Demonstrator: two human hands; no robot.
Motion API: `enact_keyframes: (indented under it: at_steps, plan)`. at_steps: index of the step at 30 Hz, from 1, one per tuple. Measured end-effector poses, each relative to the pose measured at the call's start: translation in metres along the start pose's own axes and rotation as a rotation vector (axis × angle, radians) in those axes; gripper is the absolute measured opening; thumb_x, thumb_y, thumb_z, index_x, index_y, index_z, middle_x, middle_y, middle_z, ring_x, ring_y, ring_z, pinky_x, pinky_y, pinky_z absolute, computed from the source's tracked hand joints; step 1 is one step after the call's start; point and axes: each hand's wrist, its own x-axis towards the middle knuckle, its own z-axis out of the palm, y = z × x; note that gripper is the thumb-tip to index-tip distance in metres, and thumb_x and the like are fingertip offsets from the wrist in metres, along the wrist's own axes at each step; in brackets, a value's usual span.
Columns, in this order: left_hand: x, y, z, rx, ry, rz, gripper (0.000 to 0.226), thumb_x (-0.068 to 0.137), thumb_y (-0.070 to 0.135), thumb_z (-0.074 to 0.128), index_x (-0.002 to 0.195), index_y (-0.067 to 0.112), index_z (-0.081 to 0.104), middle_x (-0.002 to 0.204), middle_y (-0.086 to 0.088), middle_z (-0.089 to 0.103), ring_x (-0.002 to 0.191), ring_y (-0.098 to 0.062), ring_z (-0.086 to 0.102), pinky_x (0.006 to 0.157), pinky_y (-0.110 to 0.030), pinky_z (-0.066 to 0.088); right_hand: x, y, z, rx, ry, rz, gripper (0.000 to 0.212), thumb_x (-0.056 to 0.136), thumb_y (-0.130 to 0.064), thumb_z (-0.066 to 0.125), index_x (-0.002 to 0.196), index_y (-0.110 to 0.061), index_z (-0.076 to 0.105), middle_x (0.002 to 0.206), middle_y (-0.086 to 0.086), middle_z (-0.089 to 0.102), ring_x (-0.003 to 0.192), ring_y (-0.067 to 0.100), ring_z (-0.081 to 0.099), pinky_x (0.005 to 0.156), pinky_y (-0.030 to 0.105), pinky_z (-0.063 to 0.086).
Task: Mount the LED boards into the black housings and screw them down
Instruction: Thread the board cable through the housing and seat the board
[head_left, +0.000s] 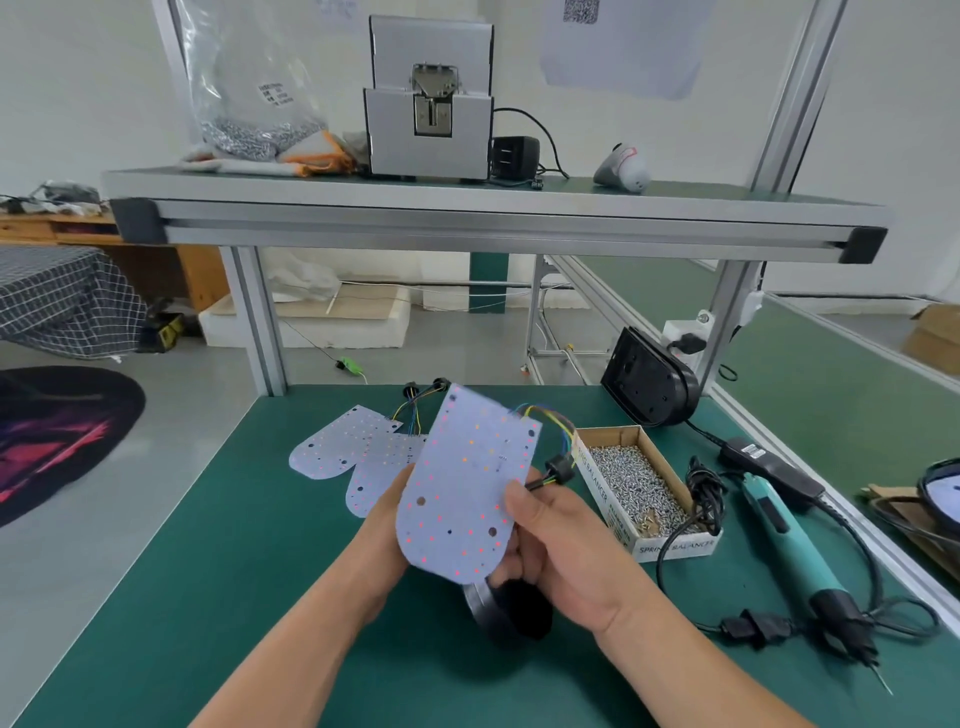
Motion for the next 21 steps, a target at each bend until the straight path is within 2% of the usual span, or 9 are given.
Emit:
enact_keyframes:
  at_steps: [2, 4, 7, 10, 11, 12, 16, 18, 21]
  plan:
    - [0.005, -0.005, -0.003, -0.045, 0.066, -0.019, 0.069, 0.065, 0.062, 0.065, 0.122, 0.024, 0.066, 0.113, 0.009, 0.079, 0.101, -0.011, 0.074, 0.084, -0.032, 0.060, -0.002, 0.000, 0.000, -0.080, -0.030, -0.030, 0.043, 0.079, -0.053, 0.087, 0.087, -0.012, 0.081, 0.079, 0.010, 0.076, 0.057, 0.017, 0.067, 0.054, 0.025, 0.055]
    - [0.006, -0.005, -0.005, -0.069, 0.064, -0.039, 0.086, 0.066, 0.060, 0.066, 0.132, 0.005, 0.056, 0.114, -0.004, 0.071, 0.098, -0.022, 0.065, 0.092, -0.051, 0.055, -0.003, -0.002, -0.001, -0.116, -0.056, -0.028, 0.044, 0.075, -0.053, 0.090, 0.075, -0.011, 0.078, 0.071, 0.009, 0.073, 0.051, 0.016, 0.063, 0.051, 0.024, 0.052]
    - [0.009, -0.009, -0.006, -0.109, 0.115, -0.016, 0.086, 0.070, 0.060, 0.066, 0.131, 0.000, 0.051, 0.104, -0.006, 0.057, 0.095, -0.023, 0.047, 0.086, -0.045, 0.036, -0.007, -0.010, -0.009, -0.197, -0.094, 0.029, 0.056, 0.074, -0.049, 0.091, 0.098, 0.000, 0.077, 0.085, 0.017, 0.071, 0.062, 0.023, 0.064, 0.051, 0.025, 0.052]
    - [0.014, -0.013, -0.008, -0.110, 0.202, -0.049, 0.051, 0.070, 0.053, 0.066, 0.104, 0.016, 0.059, 0.084, -0.002, 0.054, 0.076, -0.018, 0.045, 0.075, -0.039, 0.036, -0.013, -0.016, -0.030, -0.316, -0.147, 0.089, 0.067, 0.080, -0.045, 0.087, 0.124, 0.003, 0.071, 0.110, 0.029, 0.066, 0.095, 0.039, 0.059, 0.068, 0.033, 0.050]
    - [0.015, -0.015, -0.010, -0.114, 0.220, -0.063, 0.034, 0.072, 0.050, 0.068, 0.090, 0.023, 0.056, 0.076, 0.002, 0.052, 0.069, -0.018, 0.043, 0.070, -0.037, 0.035, -0.015, -0.018, -0.036, -0.330, -0.160, 0.098, 0.066, 0.081, -0.045, 0.086, 0.124, 0.003, 0.071, 0.111, 0.027, 0.068, 0.097, 0.038, 0.061, 0.073, 0.035, 0.051]
    - [0.017, -0.017, -0.012, -0.111, 0.231, -0.062, 0.030, 0.074, 0.049, 0.069, 0.082, 0.026, 0.051, 0.074, 0.003, 0.049, 0.067, -0.018, 0.040, 0.069, -0.037, 0.035, -0.016, -0.021, -0.042, -0.325, -0.166, 0.100, 0.062, 0.082, -0.044, 0.086, 0.123, 0.001, 0.072, 0.112, 0.023, 0.071, 0.096, 0.034, 0.067, 0.077, 0.037, 0.053]
    - [0.017, -0.023, -0.016, -0.072, 0.281, -0.062, 0.046, 0.072, 0.053, 0.065, 0.094, 0.016, 0.049, 0.084, -0.004, 0.047, 0.074, -0.020, 0.040, 0.070, -0.040, 0.034, -0.017, -0.030, -0.066, -0.452, -0.147, 0.060, 0.042, 0.090, -0.037, 0.080, 0.122, -0.009, 0.077, 0.120, 0.011, 0.076, 0.109, 0.024, 0.071, 0.095, 0.038, 0.055]
    - [0.018, -0.023, -0.018, -0.055, 0.356, -0.059, 0.035, 0.069, 0.052, 0.063, 0.088, 0.024, 0.054, 0.080, 0.000, 0.045, 0.067, -0.019, 0.040, 0.063, -0.036, 0.033, -0.015, -0.029, -0.075, -0.441, -0.079, 0.079, 0.033, 0.092, -0.031, 0.075, 0.120, -0.014, 0.078, 0.117, 0.008, 0.077, 0.106, 0.022, 0.072, 0.091, 0.037, 0.057]
    - [0.020, -0.022, -0.024, -0.034, 0.394, -0.050, 0.023, 0.069, 0.047, 0.060, 0.082, 0.030, 0.054, 0.076, 0.002, 0.041, 0.066, -0.020, 0.038, 0.058, -0.035, 0.033, -0.010, -0.028, -0.079, -0.164, 0.092, 0.025, 0.026, 0.093, -0.025, 0.065, 0.108, -0.011, 0.081, 0.101, 0.009, 0.078, 0.088, 0.020, 0.074, 0.075, 0.030, 0.058]
